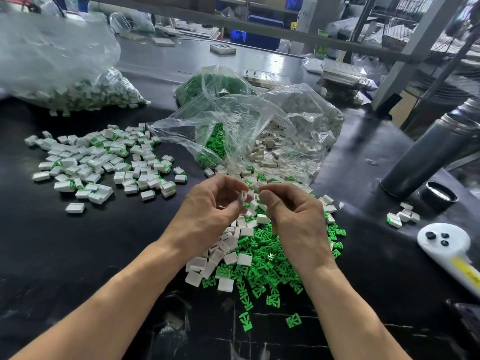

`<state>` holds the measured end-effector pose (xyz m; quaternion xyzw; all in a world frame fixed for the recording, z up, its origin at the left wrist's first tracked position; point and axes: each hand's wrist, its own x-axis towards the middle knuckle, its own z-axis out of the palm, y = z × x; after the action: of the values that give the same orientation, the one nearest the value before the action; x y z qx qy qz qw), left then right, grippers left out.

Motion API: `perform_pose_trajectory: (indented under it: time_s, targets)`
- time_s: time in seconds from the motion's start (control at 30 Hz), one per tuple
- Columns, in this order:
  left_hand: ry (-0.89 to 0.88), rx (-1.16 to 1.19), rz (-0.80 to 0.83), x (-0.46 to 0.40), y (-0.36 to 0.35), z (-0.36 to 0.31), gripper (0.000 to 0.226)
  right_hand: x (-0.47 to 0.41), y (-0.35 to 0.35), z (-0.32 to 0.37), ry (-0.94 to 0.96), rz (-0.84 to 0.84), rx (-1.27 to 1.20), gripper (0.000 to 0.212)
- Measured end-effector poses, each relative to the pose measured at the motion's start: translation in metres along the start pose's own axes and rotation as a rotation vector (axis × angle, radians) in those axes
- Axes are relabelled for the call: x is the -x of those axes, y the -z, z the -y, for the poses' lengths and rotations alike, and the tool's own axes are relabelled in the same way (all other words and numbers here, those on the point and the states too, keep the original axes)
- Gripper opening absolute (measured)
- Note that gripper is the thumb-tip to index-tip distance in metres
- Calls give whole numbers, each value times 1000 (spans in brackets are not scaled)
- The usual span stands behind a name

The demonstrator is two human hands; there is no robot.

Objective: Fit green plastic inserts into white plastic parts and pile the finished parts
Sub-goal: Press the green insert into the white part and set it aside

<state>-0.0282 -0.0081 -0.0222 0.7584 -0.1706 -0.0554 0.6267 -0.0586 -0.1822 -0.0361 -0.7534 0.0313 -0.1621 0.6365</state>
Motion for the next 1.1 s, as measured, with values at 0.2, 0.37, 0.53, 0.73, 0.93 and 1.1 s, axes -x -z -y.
perform_pose_trajectory:
  time_s: [0.2, 0.37, 0.53, 0.73, 0.93, 1.1]
  targets:
    - [-21, -65, 11, -2, -2, 5, 17, 1, -4, 3, -76, -17, -173, 3]
    - [-29, -66, 12, -2, -2, 6, 16, 3, -6, 4, -74, -13, -172, 3]
    - [-30, -57, 13, -2, -1, 7, 14, 4, -8, 7, -54, -7, -134, 7]
    - [-29, -32, 8, -2, -1, 8, 14, 6, -10, 9, -58, 9, -93, 8]
    - [-20, 20, 6, -1, 0, 8, 14, 7, -9, 10, -71, 37, -60, 6]
    - [-34, -17, -16, 0, 1, 8, 16, 8, -3, 11, -70, 99, -18, 5]
